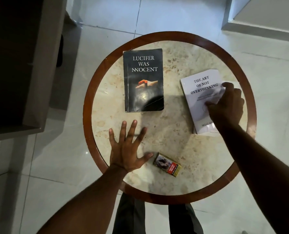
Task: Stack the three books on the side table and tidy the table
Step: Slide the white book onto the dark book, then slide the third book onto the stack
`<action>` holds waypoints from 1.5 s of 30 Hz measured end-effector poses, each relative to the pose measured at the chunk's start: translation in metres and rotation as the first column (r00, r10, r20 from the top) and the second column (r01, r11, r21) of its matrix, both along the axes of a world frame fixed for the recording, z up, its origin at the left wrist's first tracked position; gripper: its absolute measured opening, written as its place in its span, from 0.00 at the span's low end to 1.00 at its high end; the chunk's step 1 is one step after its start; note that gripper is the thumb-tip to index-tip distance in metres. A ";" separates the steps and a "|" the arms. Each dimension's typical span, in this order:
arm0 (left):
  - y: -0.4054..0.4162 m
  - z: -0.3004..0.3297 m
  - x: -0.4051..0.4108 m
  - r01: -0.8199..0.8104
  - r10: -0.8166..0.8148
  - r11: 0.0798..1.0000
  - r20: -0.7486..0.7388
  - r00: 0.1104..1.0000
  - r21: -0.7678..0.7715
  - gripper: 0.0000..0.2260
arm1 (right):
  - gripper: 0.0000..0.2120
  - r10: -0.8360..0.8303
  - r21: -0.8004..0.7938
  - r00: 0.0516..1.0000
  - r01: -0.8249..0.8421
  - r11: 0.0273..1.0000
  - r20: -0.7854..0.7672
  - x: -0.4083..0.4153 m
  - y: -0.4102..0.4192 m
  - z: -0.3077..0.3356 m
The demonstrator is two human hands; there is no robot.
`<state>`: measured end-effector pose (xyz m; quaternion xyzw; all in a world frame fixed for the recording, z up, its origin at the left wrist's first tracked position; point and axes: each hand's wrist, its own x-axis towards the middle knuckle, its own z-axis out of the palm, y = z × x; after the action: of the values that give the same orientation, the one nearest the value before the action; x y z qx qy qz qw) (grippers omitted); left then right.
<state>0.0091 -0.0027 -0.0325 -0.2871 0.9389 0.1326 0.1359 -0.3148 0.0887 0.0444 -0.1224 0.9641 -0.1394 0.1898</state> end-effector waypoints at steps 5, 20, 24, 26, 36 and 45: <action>0.000 0.001 0.000 -0.013 0.013 1.000 -0.005 1.000 0.010 0.43 | 0.21 -0.153 -0.062 0.976 0.164 0.985 0.155 -0.028 0.004 -0.005; 0.000 -0.001 0.001 -0.008 0.008 1.000 -0.011 1.000 0.006 0.44 | 0.14 -0.009 -0.444 0.817 0.323 0.836 0.577 0.015 -0.112 0.015; 0.001 -0.003 0.002 -0.003 0.002 1.000 -0.025 1.000 -0.008 0.44 | 0.15 -0.081 -0.346 0.794 0.352 0.870 0.603 0.030 -0.144 -0.009; 0.001 -0.003 0.003 -0.005 0.004 1.000 -0.039 0.999 -0.013 0.44 | 0.12 -0.040 -0.359 0.793 0.319 0.877 0.608 0.028 -0.148 -0.014; 0.001 -0.002 0.002 -0.001 0.001 1.000 -0.006 1.000 -0.020 0.44 | 0.11 -0.209 -0.253 0.978 0.201 0.946 -0.002 0.027 -0.049 0.017; 0.003 -0.005 0.003 -0.006 0.005 0.999 -0.038 0.999 -0.032 0.44 | 0.31 -0.396 -0.136 0.918 0.391 0.910 -0.010 0.040 0.032 -0.018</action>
<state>0.0121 -0.0002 -0.0373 -0.2892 0.9425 0.1234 0.1132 -0.2751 0.1205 0.0266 0.0595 0.9611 -0.2355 0.1316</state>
